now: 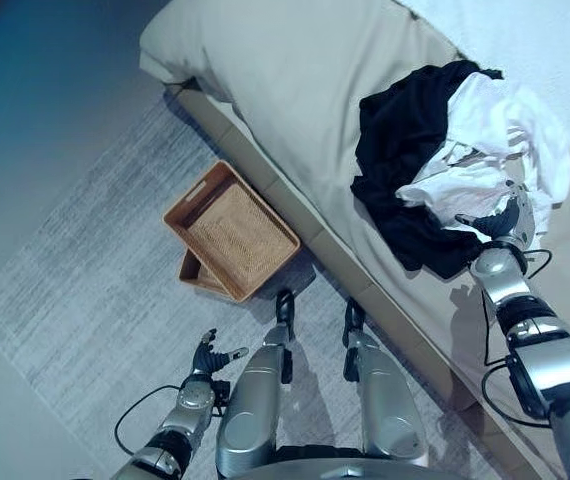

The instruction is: Pick up clothes into the bucket

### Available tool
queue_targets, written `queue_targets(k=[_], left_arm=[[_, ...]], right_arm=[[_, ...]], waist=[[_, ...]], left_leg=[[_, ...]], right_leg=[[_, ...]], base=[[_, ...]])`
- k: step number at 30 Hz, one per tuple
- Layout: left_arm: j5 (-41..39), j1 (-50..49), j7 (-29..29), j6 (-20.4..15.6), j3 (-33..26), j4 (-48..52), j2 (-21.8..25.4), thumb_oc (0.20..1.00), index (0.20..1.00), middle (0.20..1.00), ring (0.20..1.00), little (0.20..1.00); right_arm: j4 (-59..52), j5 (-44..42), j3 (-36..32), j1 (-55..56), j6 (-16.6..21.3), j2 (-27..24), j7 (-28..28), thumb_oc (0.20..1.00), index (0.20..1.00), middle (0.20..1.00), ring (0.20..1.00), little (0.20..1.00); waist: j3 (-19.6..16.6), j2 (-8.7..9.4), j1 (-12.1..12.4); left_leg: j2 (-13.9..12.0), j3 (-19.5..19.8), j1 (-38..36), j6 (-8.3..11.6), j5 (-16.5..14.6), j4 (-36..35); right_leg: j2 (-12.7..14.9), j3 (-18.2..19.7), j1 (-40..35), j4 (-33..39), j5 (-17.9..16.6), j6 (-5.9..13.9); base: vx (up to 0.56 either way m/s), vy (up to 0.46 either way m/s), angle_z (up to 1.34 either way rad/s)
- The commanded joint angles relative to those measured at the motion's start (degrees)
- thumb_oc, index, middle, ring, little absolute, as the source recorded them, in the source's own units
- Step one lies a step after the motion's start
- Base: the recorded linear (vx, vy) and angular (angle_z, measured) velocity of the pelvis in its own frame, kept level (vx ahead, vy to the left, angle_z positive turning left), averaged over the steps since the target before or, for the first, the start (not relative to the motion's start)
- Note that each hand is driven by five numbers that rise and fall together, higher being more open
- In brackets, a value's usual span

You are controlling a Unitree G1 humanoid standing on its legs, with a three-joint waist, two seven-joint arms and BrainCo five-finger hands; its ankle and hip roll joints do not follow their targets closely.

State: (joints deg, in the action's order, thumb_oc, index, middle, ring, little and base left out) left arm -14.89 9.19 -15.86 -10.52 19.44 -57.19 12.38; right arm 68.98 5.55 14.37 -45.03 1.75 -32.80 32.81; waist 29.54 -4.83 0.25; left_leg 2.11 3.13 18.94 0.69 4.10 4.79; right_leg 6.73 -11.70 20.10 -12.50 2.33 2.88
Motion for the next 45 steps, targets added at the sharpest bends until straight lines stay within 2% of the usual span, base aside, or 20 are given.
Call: queue_targets(k=[1,4,18,19,20,21,28,34,36,40,45], left_arm=[[-1.97,-0.03,-0.78,-0.85,2.11,1.15,-0.73,1.000,1.000,1.000,1.000,1.000],[-2.90,1.15,-0.47,-1.13,4.05,3.65,-0.81,1.000,1.000,1.000,1.000,1.000],[-5.28,2.88,-0.84,-1.98,7.24,8.58,-1.11,1.000,1.000,1.000,1.000,1.000],[-5.45,3.28,-0.94,-2.09,7.59,8.46,-1.23,1.000,1.000,1.000,1.000,1.000],[-5.45,3.28,-0.94,-2.10,7.58,8.45,-1.23,1.000,1.000,1.000,1.000,1.000],[-5.54,3.43,-0.94,-1.98,7.62,8.47,-1.30,1.000,1.000,1.000,1.000,1.000],[-5.68,4.32,-1.64,-2.70,7.35,8.09,-1.67,1.000,1.000,1.000,1.000,1.000],[-5.15,3.99,-1.78,-3.06,6.11,8.17,-1.17,1.000,1.000,1.000,1.000,1.000],[-4.86,3.42,-1.79,-3.20,4.73,8.20,-0.80,1.000,1.000,1.000,1.000,1.000],[-4.30,2.74,-1.69,-3.03,3.22,7.32,-0.14,1.000,1.000,1.000,1.000,1.000],[-3.12,0.99,-1.15,-2.20,0.45,4.41,0.85,1.000,1.000,1.000,1.000,1.000]], right_arm=[[4.16,1.15,3.89,-3.74,-1.79,-5.43,-0.73,1.000,1.000,1.000,1.000,1.000],[8.98,2.27,6.15,-7.70,-3.44,-6.44,-2.31,1.000,1.000,1.000,1.000,1.000],[8.12,1.62,9.70,-14.64,-2.84,-8.37,-0.28,1.000,1.000,1.000,1.000,1.000],[7.32,0.43,9.65,-16.00,-2.21,-8.45,0.32,0.329,0.329,0.329,0.329,0.329],[7.33,0.42,9.66,-16.01,-2.21,-8.45,0.32,0.329,0.329,0.329,0.329,0.329],[6.60,-0.76,9.26,-16.47,-1.61,-8.45,0.53,0.200,0.200,0.200,0.200,0.200],[-1.09,-7.96,7.36,-17.84,2.66,-7.12,2.48,0.200,0.200,0.200,0.200,0.200],[-11.04,-8.38,6.48,-16.99,4.47,-8.40,3.22,0.200,0.200,0.200,0.200,0.200],[-18.13,-8.22,4.81,-15.43,5.36,-9.57,3.96,0.200,0.200,0.200,0.200,0.200],[-23.30,-8.67,2.20,-13.87,6.19,-10.48,4.69,0.200,0.200,0.200,0.200,0.200],[-30.44,-8.84,-1.93,-11.61,7.40,-12.28,5.73,0.200,0.200,0.200,0.200,0.200]], waist=[[-0.94,1.69,-0.09],[0.25,0.70,0.12],[0.25,-0.86,0.22],[0.25,-0.90,0.35],[0.25,-0.90,0.35],[0.25,-0.88,0.37],[0.25,-0.22,-0.12],[0.25,0.87,-0.75],[0.25,1.80,-1.13],[-0.39,3.04,-1.39],[-3.03,4.90,-1.54]], left_leg=[[1.18,2.62,2.85,1.13,-2.51,6.05],[1.29,3.76,3.85,1.32,-1.41,5.04],[0.49,4.21,7.72,1.50,1.29,0.92],[0.21,4.19,7.92,1.52,1.79,0.04],[0.21,4.18,7.92,1.52,1.79,0.03],[0.09,4.24,7.93,1.51,2.00,-0.48],[-0.39,4.73,6.38,1.74,2.81,-2.88],[-0.47,4.46,4.38,1.77,2.47,-3.18],[-0.52,3.99,2.98,1.69,1.94,-2.91],[-0.81,3.19,1.40,1.64,1.48,-2.73],[-1.10,1.84,-1.09,1.48,0.24,-2.39]], right_leg=[[4.07,-1.74,0.55,-4.83,1.54,2.10],[4.49,-2.61,2.04,-5.54,1.72,1.90],[4.41,-2.12,8.76,-5.60,1.00,1.97],[4.28,-1.90,9.44,-5.39,0.80,2.06],[4.27,-1.89,9.45,-5.39,0.80,2.06],[4.23,-1.83,9.64,-5.21,0.66,2.14],[3.93,-1.76,8.52,-3.43,0.20,2.61],[3.90,-1.62,6.37,-2.56,-0.09,2.84],[3.86,-1.17,4.88,-1.86,-0.52,3.01],[3.37,-0.78,2.70,0.03,-1.58,3.22],[2.82,-0.04,-0.78,2.47,-2.56,3.62]], base=[[-0.05,-0.028,0.24],[-0.03,-0.024,0.25],[0.00,-0.003,0.02],[0.00,0.000,0.00],[0.00,0.000,0.00],[0.00,0.000,0.00],[0.00,0.000,0.00],[0.00,0.000,0.00],[0.00,0.000,0.00],[0.00,0.003,-0.02],[0.03,0.012,-0.14]])
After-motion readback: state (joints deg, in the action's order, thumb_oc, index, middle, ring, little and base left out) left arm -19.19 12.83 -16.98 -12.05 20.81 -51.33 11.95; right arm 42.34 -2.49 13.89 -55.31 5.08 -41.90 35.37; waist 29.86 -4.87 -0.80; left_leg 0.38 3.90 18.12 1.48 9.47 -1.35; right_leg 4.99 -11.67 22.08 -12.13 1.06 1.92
